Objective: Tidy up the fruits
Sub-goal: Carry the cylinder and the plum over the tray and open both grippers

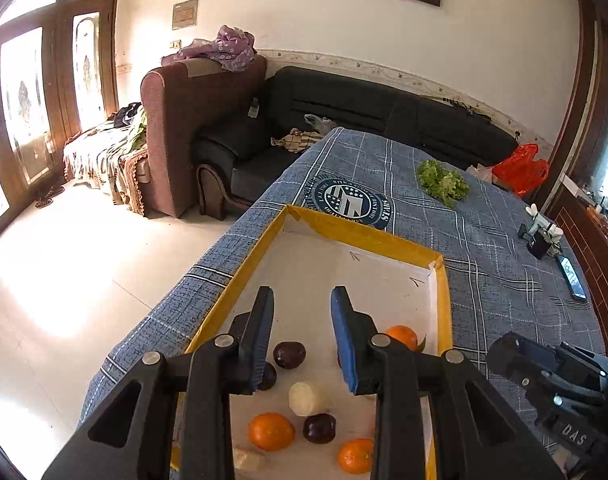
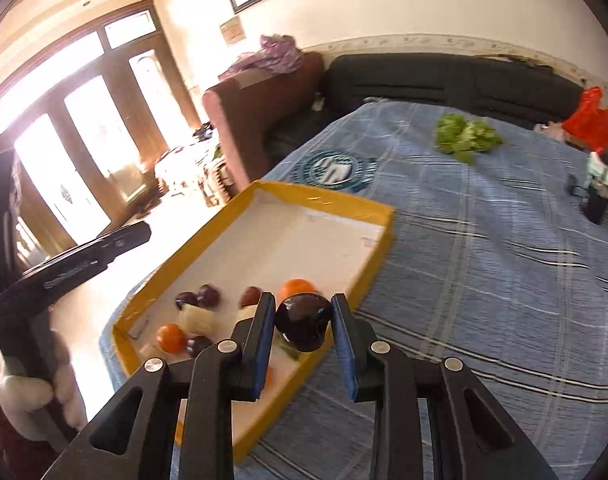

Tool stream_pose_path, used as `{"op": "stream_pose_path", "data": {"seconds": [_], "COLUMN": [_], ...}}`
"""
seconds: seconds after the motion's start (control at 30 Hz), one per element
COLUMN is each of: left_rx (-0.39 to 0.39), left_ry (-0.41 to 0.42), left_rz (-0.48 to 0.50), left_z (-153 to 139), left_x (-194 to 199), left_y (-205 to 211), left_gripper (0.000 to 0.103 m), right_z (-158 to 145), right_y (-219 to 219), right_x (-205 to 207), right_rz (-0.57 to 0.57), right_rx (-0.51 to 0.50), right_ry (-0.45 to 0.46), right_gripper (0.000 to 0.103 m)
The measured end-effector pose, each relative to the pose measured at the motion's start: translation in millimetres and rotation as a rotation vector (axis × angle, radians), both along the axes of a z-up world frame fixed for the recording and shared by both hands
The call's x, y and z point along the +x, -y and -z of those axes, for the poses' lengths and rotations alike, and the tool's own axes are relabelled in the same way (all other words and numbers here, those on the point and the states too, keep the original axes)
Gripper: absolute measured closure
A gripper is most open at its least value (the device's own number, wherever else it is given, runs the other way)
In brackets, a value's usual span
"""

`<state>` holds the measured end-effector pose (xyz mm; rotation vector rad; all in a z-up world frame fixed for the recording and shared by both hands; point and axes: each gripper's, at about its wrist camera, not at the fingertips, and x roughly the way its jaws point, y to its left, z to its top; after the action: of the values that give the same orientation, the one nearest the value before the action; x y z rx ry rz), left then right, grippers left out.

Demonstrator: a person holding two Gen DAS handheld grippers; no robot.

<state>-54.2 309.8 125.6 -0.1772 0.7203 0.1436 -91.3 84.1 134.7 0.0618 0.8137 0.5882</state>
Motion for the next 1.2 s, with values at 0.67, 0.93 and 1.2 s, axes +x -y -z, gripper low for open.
{"op": "stream_pose_path", "data": {"seconds": [0.67,0.93,1.2], "left_rx": [-0.128,-0.175,-0.143], "left_ry": [0.037,0.035,0.069], "left_rz": [-0.094,-0.129,-0.165], "left_z": [16.2,24.0,17.2], "left_x": [-35.8,-48.2,-69.0], "left_y": [-38.9,-41.3,-26.6], "left_gripper": [0.029,0.026,0.025], "right_z": [64.8,54.2,26.8], "right_y": [-88.5,-80.0,-57.0], "right_x": [81.5,78.6,48.9], "right_rz": [-0.074,-0.047,-0.03], "right_rx": [-0.033,-0.014,0.008], "right_ry": [-0.202,-0.175,-0.11], "right_gripper": [0.07,0.052,0.049]}}
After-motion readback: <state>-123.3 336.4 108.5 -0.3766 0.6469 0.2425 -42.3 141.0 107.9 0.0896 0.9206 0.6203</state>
